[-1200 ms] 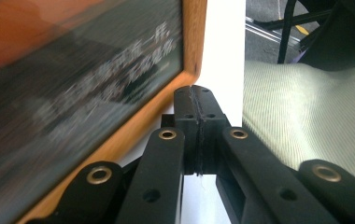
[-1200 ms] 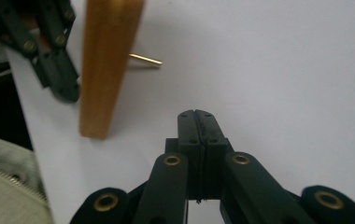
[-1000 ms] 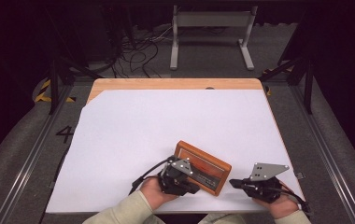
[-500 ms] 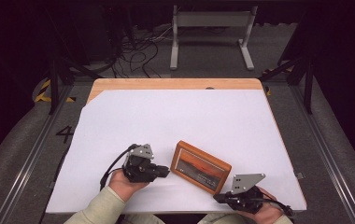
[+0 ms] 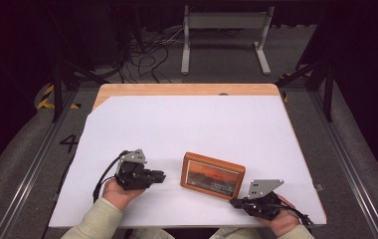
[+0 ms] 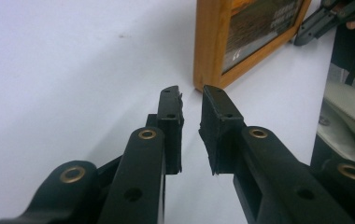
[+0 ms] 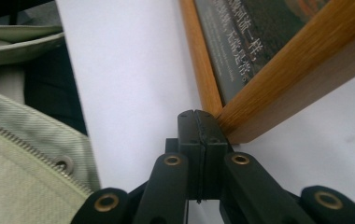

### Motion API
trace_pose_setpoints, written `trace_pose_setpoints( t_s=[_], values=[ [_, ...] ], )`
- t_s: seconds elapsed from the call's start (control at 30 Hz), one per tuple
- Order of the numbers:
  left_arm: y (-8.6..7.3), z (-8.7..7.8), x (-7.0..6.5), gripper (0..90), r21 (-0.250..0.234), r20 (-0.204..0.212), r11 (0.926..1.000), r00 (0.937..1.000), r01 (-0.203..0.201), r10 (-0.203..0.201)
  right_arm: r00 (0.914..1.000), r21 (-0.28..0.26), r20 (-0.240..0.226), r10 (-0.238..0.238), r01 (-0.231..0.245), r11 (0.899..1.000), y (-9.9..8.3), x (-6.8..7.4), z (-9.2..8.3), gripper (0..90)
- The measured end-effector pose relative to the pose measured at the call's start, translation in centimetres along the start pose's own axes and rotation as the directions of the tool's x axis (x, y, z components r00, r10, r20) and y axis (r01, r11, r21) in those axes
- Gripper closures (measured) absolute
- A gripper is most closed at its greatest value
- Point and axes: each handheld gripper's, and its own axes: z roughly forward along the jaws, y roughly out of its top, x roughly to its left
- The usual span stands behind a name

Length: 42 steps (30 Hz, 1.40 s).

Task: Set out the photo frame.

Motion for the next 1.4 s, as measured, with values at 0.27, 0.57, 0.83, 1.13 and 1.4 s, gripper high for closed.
trace_pose_setpoints(
  t_s=[0.27,0.57,0.83,1.13,1.4],
  values=[
    [-0.6,-0.6,0.3,77.2,-0.009,-0.019,0.9997,0.9995,0.024,-0.024,0.9987,-0.009,0.047,0.017,-0.017,1.000,0.0,-1.1,-0.1,90.0],
    [-1.1,-1.1,0.6,76.2,-0.019,-0.039,0.9989,0.9983,0.043,-0.044,0.9943,-0.010,0.101,0.034,-0.033,0.999,0.1,-1.6,-0.2,89.9],
    [-1.7,-2.1,0.2,68.0,-0.049,-0.057,0.9985,0.9980,0.025,-0.028,0.9951,-0.098,0.086,0.048,-0.040,0.994,0.9,-1.5,-3.0,74.6],
    [-2.6,-4.0,0.6,57.2,-0.116,-0.143,0.9931,0.9890,0.018,-0.035,0.9652,-0.257,0.248,0.082,-0.016,0.966,1.5,-3.4,-7.0,54.6],
    [-3.4,-5.2,2.2,48.3,-0.157,-0.185,0.9865,0.9800,0.044,-0.074,0.9209,-0.282,0.341,0.189,-0.091,0.955,-0.4,-7.3,-7.4,30.5]
  ],
)
